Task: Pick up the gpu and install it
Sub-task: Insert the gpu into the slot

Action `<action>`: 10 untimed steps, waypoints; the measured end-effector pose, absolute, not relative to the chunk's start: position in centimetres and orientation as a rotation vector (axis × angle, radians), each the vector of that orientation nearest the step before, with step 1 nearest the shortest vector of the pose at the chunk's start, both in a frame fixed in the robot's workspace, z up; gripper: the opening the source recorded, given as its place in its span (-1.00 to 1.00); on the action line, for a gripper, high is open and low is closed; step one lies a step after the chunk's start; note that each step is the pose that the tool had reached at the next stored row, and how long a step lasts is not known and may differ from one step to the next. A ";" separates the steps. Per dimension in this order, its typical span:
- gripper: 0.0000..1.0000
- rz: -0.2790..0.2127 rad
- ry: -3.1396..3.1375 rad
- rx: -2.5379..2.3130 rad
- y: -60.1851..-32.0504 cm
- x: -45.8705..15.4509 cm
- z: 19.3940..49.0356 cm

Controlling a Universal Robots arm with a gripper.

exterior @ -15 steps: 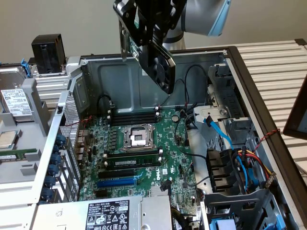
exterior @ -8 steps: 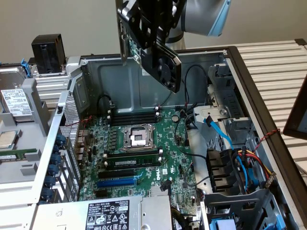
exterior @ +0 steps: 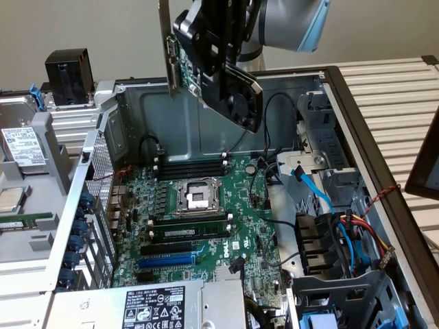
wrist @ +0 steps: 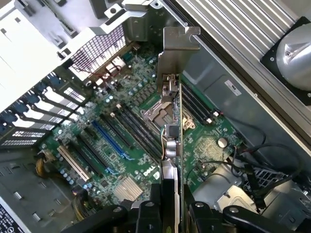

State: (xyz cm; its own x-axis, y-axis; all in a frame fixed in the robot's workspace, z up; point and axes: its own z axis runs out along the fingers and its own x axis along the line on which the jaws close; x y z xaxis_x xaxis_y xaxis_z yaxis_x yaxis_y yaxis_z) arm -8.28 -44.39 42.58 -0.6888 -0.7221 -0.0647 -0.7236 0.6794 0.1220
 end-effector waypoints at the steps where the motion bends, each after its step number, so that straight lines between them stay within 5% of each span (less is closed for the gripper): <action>1: -0.46 0.216 2.857 -1.259 -44.4 -8.3 42.5; 10: -0.46 0.223 2.747 -1.471 -44.4 -8.3 42.0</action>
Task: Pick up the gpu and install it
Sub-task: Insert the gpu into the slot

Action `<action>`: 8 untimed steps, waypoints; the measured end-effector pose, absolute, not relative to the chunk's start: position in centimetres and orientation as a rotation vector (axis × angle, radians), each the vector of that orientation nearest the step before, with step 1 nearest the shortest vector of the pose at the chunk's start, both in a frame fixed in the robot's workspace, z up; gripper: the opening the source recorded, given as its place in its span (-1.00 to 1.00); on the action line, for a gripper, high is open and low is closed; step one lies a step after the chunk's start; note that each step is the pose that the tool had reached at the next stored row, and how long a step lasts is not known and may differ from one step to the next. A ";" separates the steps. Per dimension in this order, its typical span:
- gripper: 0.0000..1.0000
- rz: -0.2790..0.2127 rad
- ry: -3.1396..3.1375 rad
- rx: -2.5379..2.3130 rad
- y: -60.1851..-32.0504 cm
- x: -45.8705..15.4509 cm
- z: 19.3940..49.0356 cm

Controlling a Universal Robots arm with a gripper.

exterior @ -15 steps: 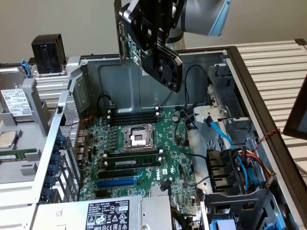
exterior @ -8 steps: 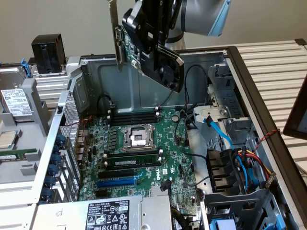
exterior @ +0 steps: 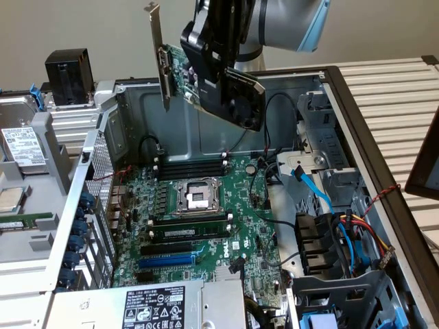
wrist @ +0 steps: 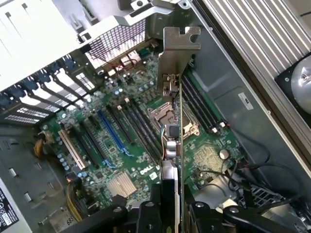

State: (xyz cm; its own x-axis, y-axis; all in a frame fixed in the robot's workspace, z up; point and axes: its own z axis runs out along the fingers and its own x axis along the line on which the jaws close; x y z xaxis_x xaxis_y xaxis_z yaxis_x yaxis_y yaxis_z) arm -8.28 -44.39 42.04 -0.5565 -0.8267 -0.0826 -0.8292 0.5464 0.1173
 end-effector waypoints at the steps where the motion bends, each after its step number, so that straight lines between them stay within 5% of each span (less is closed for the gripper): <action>1: -0.46 0.224 2.734 -1.494 -44.4 -8.3 42.0; 8: -0.46 0.227 2.639 -1.655 -44.4 -8.3 41.7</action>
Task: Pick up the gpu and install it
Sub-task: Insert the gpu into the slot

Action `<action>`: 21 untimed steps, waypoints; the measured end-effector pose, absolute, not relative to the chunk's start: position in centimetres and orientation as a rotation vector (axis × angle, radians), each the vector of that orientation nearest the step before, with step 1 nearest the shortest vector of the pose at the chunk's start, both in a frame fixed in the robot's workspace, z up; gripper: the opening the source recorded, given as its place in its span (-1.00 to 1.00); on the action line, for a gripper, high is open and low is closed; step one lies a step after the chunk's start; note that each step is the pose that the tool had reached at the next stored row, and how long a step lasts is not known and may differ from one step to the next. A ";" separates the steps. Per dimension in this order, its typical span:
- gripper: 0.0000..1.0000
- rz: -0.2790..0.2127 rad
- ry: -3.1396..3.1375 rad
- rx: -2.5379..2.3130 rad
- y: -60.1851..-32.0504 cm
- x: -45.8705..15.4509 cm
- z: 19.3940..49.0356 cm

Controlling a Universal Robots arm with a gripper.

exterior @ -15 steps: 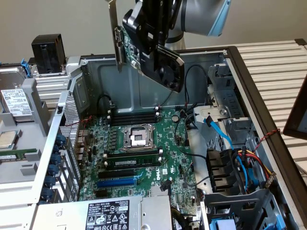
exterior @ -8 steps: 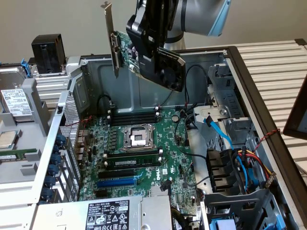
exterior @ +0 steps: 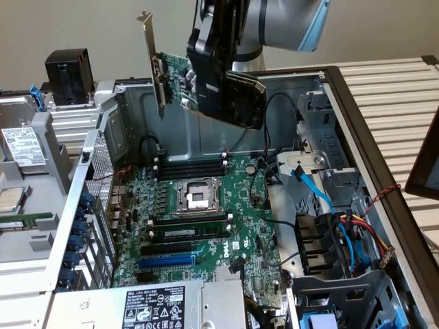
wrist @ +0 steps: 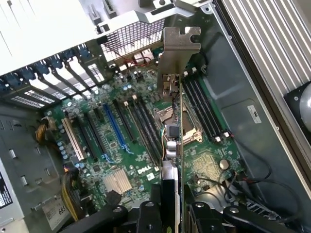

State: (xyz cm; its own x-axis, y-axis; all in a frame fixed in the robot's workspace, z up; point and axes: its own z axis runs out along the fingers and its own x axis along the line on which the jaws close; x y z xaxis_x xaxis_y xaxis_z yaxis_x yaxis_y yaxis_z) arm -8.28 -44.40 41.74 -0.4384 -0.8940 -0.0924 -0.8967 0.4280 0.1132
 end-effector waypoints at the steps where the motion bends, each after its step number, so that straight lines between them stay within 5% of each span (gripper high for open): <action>1: -0.46 0.227 2.627 -1.677 -44.4 -8.3 41.7; 21: -0.46 0.226 2.440 -1.954 -44.4 -8.4 40.8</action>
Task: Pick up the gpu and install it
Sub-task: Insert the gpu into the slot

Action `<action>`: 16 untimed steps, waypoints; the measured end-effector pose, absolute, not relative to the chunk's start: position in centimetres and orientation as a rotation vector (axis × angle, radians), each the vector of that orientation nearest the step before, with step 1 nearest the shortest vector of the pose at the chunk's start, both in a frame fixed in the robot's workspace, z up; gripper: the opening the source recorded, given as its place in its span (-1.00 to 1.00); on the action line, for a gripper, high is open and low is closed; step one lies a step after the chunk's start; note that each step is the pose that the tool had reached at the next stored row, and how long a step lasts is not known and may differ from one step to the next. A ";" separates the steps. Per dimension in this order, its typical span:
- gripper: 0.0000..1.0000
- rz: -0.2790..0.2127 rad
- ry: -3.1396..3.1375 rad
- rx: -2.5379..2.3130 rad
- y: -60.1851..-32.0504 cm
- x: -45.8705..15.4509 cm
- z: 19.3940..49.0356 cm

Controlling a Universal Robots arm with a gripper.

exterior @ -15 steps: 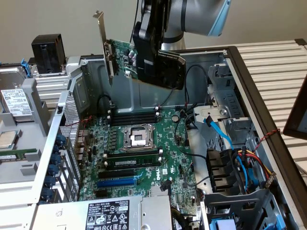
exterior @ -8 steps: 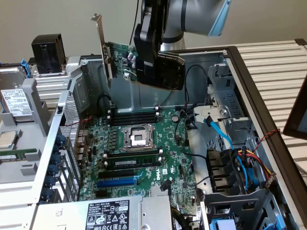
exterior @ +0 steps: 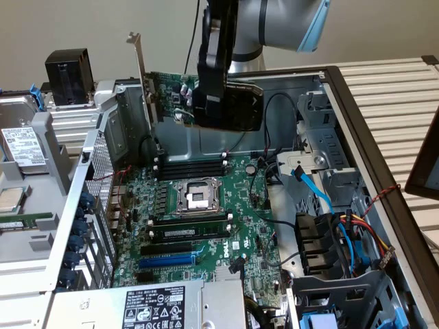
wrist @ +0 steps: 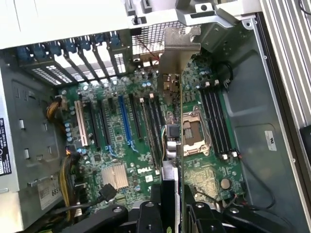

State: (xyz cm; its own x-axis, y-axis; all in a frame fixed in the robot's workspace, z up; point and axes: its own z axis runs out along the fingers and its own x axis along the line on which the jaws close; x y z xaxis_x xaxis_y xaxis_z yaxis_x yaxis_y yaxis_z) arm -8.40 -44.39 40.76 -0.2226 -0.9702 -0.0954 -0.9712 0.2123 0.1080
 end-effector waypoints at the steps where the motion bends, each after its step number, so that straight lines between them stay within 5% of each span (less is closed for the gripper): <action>1: -0.46 0.226 2.423 -1.978 -44.4 -8.4 40.7; 16: -0.46 0.220 2.332 -2.096 -44.3 -9.7 38.8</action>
